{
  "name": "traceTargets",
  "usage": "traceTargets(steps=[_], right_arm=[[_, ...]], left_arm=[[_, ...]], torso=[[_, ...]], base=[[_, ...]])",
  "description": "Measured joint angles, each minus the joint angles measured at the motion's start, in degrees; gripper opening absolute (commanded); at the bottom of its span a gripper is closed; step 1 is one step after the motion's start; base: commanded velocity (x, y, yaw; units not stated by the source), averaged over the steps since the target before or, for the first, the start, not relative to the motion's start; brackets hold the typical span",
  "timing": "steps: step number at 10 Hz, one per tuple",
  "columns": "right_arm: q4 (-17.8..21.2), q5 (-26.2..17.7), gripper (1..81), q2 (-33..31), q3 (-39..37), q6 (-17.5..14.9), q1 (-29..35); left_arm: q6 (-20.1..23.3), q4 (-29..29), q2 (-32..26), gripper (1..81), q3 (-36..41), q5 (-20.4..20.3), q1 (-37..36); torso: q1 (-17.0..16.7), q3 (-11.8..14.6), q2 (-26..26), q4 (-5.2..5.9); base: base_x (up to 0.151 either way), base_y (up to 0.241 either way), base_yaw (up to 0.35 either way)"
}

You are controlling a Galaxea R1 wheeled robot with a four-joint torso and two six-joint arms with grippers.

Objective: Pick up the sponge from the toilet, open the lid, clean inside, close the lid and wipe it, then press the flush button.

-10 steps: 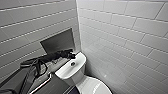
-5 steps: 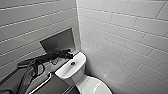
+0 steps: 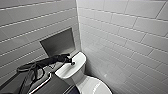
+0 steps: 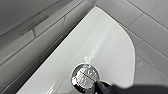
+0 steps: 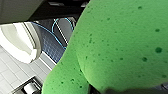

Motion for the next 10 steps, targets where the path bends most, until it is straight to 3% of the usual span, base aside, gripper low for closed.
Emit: traceTargets(steps=[5, 10], right_arm=[[-0.04, 0.0, 1.0, -0.11, 0.0, 0.0, -0.02], [-0.06, 0.05, 1.0, -0.26, 0.0, 0.0, 0.02]], left_arm=[[0.04, 1.21, 4.0, 1.0, -3.33, -1.63, -0.22], [0.04, 3.41, 8.77, 1.0, -9.98, -3.15, -0.13]], torso=[[0.02, -3.13, 0.0, 0.0], [0.02, -3.5, 0.02, 0.0]], base=[[0.0, 0.0, 0.0], [0.0, 0.0, 0.0]])
